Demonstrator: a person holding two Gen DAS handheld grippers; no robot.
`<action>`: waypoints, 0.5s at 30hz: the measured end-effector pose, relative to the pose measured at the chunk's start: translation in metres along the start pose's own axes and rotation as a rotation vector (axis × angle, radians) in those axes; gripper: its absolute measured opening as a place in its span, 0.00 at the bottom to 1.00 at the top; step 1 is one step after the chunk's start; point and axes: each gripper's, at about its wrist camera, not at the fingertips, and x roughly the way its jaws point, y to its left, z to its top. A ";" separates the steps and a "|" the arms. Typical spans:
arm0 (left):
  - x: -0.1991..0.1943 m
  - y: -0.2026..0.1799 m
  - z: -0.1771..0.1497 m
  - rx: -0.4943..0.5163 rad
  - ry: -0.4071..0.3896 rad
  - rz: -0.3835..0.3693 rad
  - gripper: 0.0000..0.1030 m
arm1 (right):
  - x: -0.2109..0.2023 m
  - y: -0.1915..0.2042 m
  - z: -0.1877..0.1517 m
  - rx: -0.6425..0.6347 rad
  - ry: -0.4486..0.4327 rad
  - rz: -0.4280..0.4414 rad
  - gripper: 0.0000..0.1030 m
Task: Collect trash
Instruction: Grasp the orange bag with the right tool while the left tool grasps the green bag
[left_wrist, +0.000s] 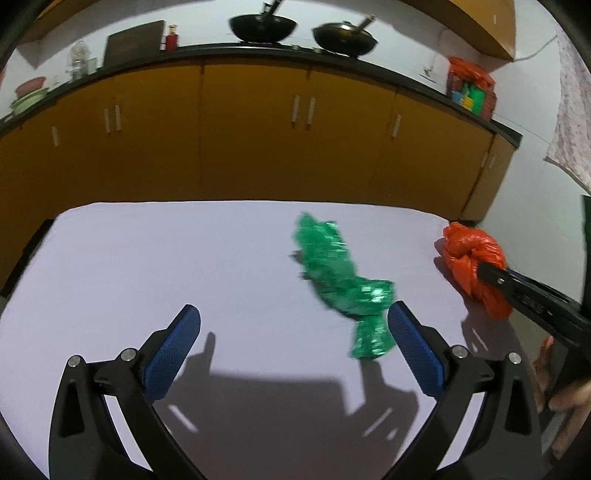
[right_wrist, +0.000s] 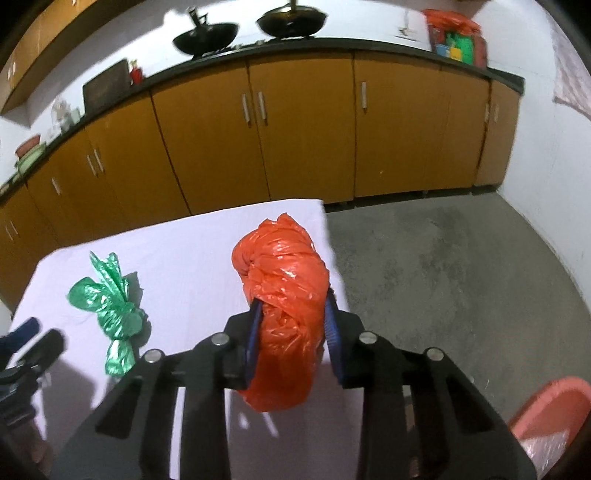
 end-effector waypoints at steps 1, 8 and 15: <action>0.005 -0.008 0.001 0.014 0.009 -0.006 0.98 | -0.007 -0.005 -0.003 0.019 -0.008 0.001 0.29; 0.040 -0.040 0.012 0.078 0.088 0.071 0.98 | -0.041 -0.031 -0.019 0.079 -0.009 0.031 0.29; 0.063 -0.032 0.015 -0.003 0.160 0.077 0.46 | -0.066 -0.033 -0.038 0.050 0.003 0.054 0.29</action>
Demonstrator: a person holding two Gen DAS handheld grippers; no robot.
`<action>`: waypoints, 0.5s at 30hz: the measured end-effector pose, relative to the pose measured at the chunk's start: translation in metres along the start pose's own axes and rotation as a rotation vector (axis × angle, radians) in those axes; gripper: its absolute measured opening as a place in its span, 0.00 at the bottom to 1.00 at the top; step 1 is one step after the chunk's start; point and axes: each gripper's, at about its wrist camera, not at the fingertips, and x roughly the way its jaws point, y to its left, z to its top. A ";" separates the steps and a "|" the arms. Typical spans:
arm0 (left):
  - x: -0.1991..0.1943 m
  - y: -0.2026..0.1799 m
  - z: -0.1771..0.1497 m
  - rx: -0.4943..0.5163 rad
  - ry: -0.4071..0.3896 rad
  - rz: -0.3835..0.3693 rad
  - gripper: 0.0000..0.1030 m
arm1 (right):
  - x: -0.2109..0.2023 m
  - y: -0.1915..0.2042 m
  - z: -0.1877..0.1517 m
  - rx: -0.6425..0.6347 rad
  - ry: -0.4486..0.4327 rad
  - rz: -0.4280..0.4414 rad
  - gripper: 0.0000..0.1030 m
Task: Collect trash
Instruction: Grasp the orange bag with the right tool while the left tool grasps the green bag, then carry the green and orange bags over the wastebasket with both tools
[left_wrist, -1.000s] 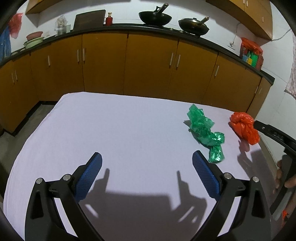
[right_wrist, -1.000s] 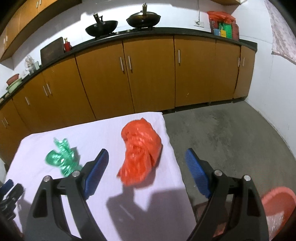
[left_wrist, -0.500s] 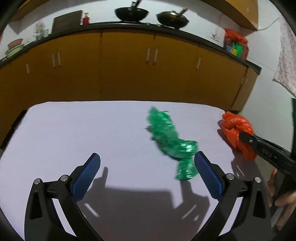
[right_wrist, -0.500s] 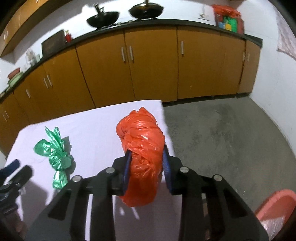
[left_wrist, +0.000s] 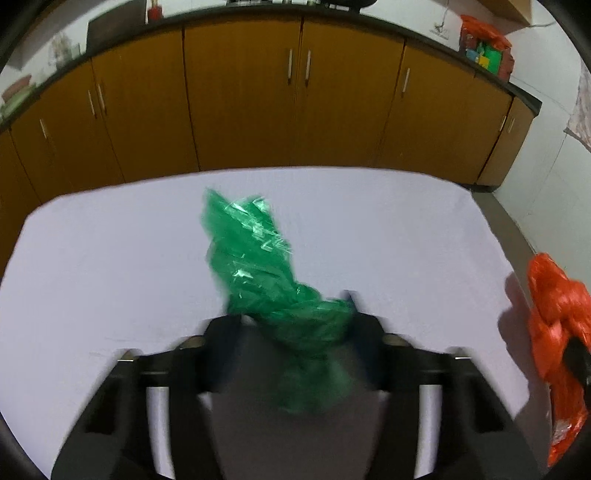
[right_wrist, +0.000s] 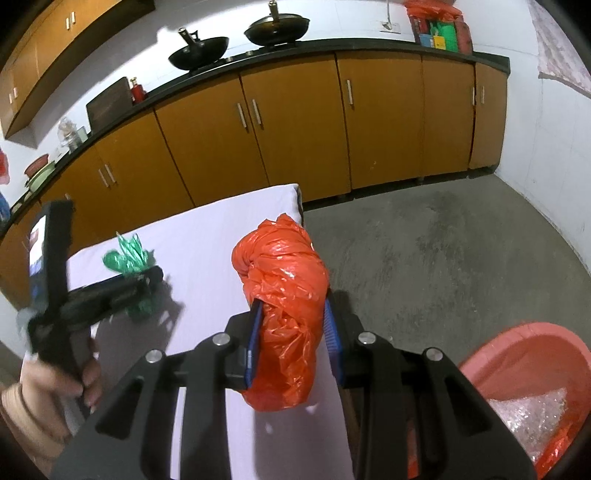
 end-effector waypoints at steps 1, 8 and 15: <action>-0.003 0.002 -0.002 -0.006 -0.011 -0.012 0.41 | -0.005 0.000 -0.003 -0.003 0.000 0.003 0.29; -0.052 -0.012 -0.020 0.081 -0.091 -0.062 0.38 | -0.049 -0.014 -0.014 0.038 -0.035 0.020 0.29; -0.119 -0.065 -0.042 0.183 -0.144 -0.145 0.38 | -0.107 -0.038 -0.026 0.069 -0.081 -0.038 0.29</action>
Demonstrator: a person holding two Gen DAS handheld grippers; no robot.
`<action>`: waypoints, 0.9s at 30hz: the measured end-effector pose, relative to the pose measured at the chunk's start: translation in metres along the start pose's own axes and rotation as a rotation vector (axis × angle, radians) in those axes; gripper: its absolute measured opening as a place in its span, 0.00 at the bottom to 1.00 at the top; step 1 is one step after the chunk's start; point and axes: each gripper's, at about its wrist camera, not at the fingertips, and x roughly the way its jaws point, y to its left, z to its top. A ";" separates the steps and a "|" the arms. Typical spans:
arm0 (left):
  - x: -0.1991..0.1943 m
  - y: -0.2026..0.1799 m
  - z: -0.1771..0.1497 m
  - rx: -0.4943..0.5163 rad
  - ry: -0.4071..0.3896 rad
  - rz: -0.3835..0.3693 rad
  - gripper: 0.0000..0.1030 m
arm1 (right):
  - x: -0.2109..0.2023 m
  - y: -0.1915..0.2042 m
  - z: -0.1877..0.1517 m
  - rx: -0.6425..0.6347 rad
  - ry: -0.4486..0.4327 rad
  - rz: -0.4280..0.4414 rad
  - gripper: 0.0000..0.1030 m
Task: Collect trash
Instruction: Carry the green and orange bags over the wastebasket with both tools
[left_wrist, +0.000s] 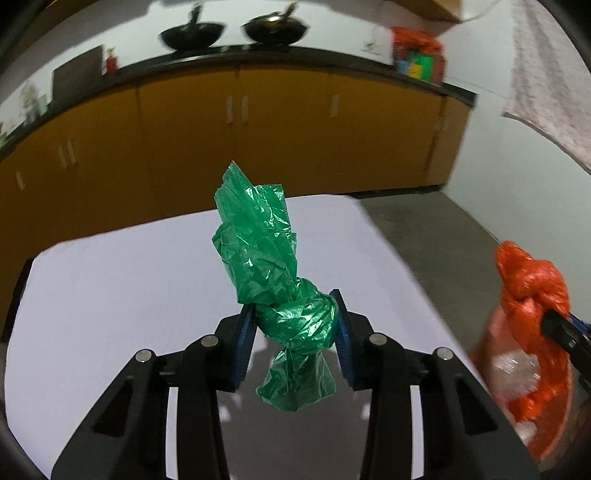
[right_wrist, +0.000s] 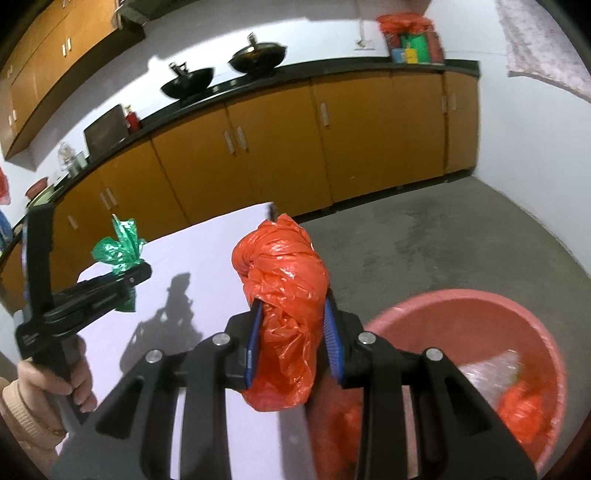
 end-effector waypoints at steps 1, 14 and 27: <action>-0.005 -0.009 0.002 0.014 -0.005 -0.013 0.38 | -0.010 -0.006 -0.001 0.007 -0.008 -0.017 0.29; -0.057 -0.131 -0.013 0.144 -0.033 -0.206 0.39 | -0.121 -0.096 -0.023 0.100 -0.080 -0.245 0.29; -0.060 -0.192 -0.033 0.201 0.012 -0.306 0.39 | -0.158 -0.132 -0.035 0.145 -0.103 -0.278 0.29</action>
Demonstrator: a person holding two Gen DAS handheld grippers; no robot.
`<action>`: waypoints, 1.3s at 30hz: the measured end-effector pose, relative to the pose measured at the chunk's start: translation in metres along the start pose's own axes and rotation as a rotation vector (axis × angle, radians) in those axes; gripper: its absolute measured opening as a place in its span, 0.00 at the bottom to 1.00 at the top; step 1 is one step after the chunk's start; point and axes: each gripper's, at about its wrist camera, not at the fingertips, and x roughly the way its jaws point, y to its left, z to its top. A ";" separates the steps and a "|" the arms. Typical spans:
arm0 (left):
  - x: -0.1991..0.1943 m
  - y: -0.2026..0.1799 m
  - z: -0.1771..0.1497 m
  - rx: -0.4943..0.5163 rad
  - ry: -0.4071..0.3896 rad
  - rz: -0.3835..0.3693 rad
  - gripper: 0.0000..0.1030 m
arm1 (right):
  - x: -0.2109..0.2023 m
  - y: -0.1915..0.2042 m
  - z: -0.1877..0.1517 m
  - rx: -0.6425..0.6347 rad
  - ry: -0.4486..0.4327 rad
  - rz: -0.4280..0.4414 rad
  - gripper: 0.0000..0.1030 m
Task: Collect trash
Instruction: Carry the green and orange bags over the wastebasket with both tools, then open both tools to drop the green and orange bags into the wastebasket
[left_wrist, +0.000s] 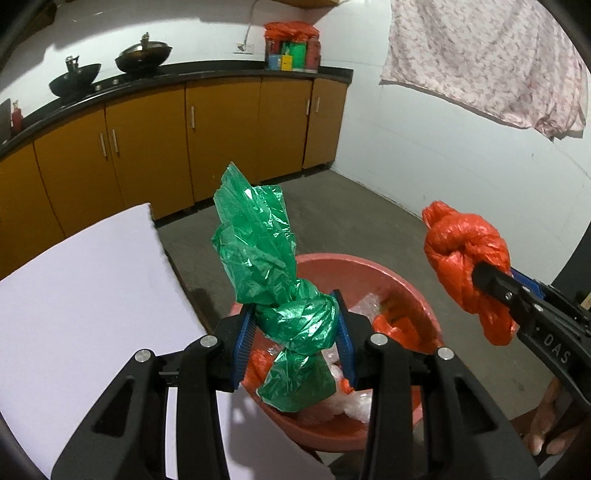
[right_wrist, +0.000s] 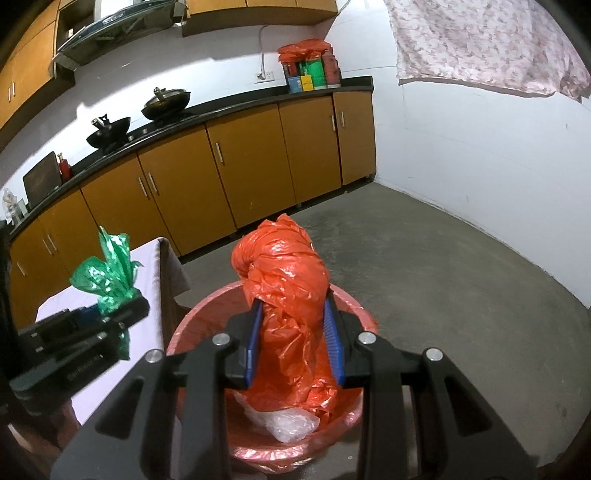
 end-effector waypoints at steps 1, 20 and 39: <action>0.000 -0.002 -0.003 0.003 0.003 -0.001 0.39 | 0.001 -0.001 0.000 0.002 0.001 0.001 0.29; 0.038 -0.011 -0.016 0.027 0.070 -0.029 0.39 | 0.036 -0.004 -0.006 0.052 0.052 0.014 0.29; 0.061 -0.013 -0.022 0.048 0.113 -0.062 0.55 | 0.045 -0.016 -0.006 0.111 0.030 0.085 0.42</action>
